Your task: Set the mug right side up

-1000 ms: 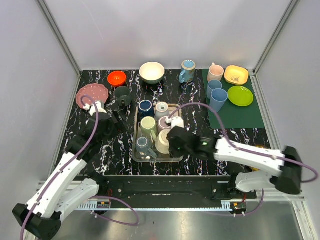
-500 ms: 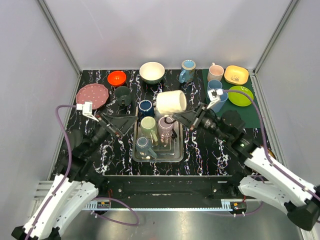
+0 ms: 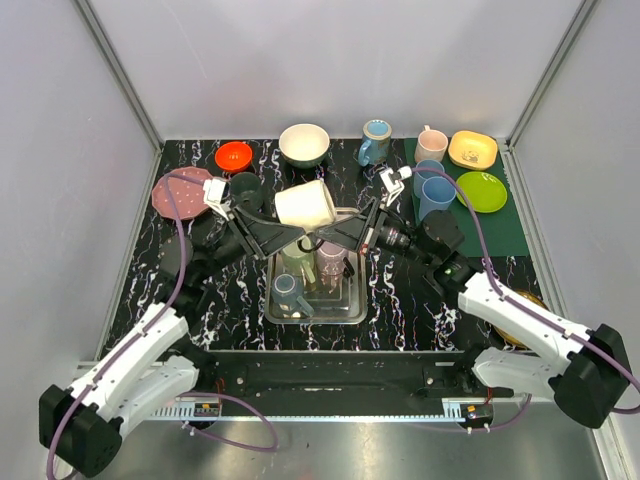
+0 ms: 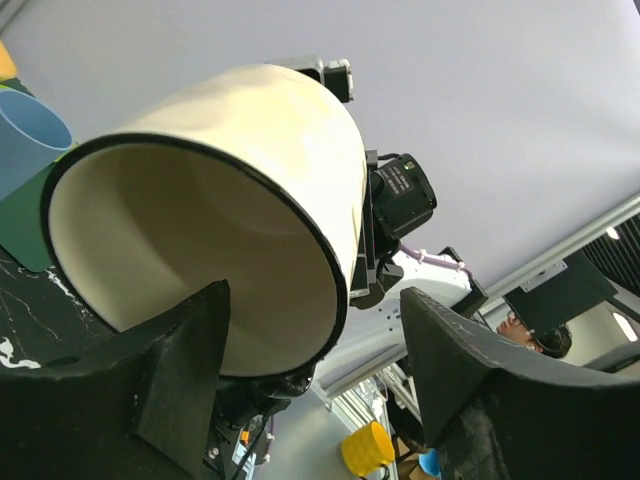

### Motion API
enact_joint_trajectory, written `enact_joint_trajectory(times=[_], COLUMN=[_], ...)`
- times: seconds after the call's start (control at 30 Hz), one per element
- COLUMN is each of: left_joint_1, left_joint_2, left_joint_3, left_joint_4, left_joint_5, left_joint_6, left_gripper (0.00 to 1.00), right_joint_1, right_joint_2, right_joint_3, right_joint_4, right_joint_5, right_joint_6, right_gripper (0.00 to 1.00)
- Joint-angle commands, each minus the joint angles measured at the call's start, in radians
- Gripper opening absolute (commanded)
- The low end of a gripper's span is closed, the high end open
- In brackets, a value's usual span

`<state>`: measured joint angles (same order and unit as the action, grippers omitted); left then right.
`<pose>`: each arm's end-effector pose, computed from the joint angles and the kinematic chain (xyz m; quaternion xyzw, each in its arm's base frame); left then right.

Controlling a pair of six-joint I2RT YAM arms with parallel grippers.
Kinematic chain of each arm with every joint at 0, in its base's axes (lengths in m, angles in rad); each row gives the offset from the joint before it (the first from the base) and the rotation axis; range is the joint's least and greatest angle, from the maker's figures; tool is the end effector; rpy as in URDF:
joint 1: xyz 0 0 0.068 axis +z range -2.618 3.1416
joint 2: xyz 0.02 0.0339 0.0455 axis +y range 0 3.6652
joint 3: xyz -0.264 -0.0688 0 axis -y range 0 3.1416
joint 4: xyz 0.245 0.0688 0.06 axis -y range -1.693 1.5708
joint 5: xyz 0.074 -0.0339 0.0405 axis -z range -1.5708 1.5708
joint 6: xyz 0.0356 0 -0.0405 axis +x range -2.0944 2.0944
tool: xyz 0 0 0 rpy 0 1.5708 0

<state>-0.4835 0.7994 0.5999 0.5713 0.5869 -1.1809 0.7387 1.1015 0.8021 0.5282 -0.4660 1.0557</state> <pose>0.1542 -0.1032 0.3507 0.0399 0.5892 -0.6943 0.4114 0.1781 0.1838 0.3580 -0.0831 0.6259 0.6852 0.3632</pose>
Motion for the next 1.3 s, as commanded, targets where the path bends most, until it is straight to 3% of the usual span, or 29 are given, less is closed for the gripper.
enact_joint_trajectory(times=[0.0,0.03,0.1,0.13,0.23,0.27,0.37,0.47,0.53,0.77,1.03,1.27], left_joint_1=[-0.02,-0.021,-0.024,-0.024,-0.024,-0.023,-0.023,-0.023,-0.023,-0.038,-0.076,-0.076], left_joint_2=[0.033,0.041,0.054,0.049,-0.047,-0.107,-0.195,-0.229,-0.221,-0.105,0.024,0.098], left_joint_3=[0.044,0.047,0.057,0.058,0.07,0.074,0.096,0.118,0.098,-0.023,0.034,0.021], left_joint_4=[0.15,0.154,0.112,0.067,-0.204,-0.317,-0.453,-0.559,-0.527,-0.057,0.117,0.407], left_joint_5=[0.063,0.067,0.082,0.077,-0.053,-0.14,-0.281,-0.315,-0.285,-0.076,-0.067,-0.105], left_joint_6=[-0.037,-0.037,-0.017,0.001,0.147,0.209,0.291,0.303,0.271,0.014,-0.013,-0.118], left_gripper=[0.67,0.61,0.61,0.76,0.88,0.91,0.96,0.98,0.98,0.9,0.78,0.63], right_joint_1=[-0.007,-0.005,-0.005,-0.007,-0.007,-0.009,-0.01,-0.012,-0.012,-0.013,-0.015,-0.013], right_joint_2=[-0.002,-0.003,-0.017,-0.037,-0.074,-0.086,-0.123,-0.138,-0.124,-0.023,0.034,0.043], right_joint_3=[0.072,0.071,0.065,0.068,0.103,0.109,0.126,0.129,0.128,0.117,0.103,0.062], right_joint_4=[0.164,0.165,0.15,0.138,0.055,0.011,-0.068,-0.089,-0.07,0.157,0.272,0.315], right_joint_5=[-0.031,-0.026,-0.007,0.007,0.03,0.039,0.088,0.136,0.141,0.087,0.04,0.006], right_joint_6=[0.001,-0.002,-0.028,-0.043,-0.114,-0.149,-0.207,-0.233,-0.23,-0.109,-0.036,0.018], right_gripper=[0.0,0.0,0.0,0.0,0.0,0.0,0.0,0.0,0.0,0.0,0.0,0.0])
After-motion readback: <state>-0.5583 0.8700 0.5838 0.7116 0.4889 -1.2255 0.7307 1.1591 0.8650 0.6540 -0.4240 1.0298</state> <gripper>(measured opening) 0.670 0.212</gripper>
